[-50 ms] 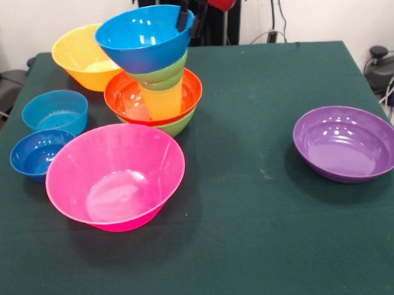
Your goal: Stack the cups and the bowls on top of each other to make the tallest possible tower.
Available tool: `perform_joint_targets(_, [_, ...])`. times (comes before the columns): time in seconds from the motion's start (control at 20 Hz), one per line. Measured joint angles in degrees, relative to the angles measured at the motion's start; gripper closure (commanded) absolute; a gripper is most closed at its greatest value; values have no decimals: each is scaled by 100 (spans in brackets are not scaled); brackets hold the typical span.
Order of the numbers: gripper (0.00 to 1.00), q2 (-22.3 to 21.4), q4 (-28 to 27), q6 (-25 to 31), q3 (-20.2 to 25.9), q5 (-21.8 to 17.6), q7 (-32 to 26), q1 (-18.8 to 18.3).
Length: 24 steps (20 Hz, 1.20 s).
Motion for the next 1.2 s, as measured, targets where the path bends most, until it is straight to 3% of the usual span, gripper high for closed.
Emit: perform_joint_targets(1.2, [0, 9, 21, -237, 39, 1, 0, -46])
